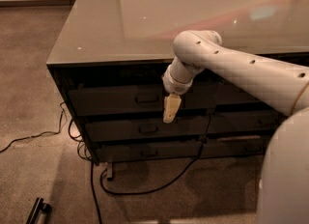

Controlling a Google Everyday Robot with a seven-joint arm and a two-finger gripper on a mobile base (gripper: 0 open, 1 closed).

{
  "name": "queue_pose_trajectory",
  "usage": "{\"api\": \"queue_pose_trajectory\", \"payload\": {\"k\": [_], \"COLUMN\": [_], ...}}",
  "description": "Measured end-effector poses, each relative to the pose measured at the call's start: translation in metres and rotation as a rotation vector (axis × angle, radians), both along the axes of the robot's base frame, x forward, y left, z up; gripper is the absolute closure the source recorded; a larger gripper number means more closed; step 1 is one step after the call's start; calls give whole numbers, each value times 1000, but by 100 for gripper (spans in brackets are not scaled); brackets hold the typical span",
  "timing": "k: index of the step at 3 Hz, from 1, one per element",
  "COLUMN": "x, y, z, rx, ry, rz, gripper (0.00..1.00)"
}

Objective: Open top drawer

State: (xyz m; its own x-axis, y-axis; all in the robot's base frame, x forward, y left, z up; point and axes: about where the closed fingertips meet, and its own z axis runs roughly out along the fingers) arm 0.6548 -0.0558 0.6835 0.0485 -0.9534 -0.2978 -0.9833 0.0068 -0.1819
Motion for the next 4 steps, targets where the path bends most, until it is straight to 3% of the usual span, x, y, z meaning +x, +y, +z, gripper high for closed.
{"api": "queue_pose_trajectory", "payload": {"k": [2, 3, 4], "x": [18, 24, 16], "y": [-2, -4, -10], "z": [-22, -41, -56], "rx": [-34, -57, -98], "ry": [37, 80, 138], "rz": [-2, -4, 0], "gripper": [0, 0, 18]}}
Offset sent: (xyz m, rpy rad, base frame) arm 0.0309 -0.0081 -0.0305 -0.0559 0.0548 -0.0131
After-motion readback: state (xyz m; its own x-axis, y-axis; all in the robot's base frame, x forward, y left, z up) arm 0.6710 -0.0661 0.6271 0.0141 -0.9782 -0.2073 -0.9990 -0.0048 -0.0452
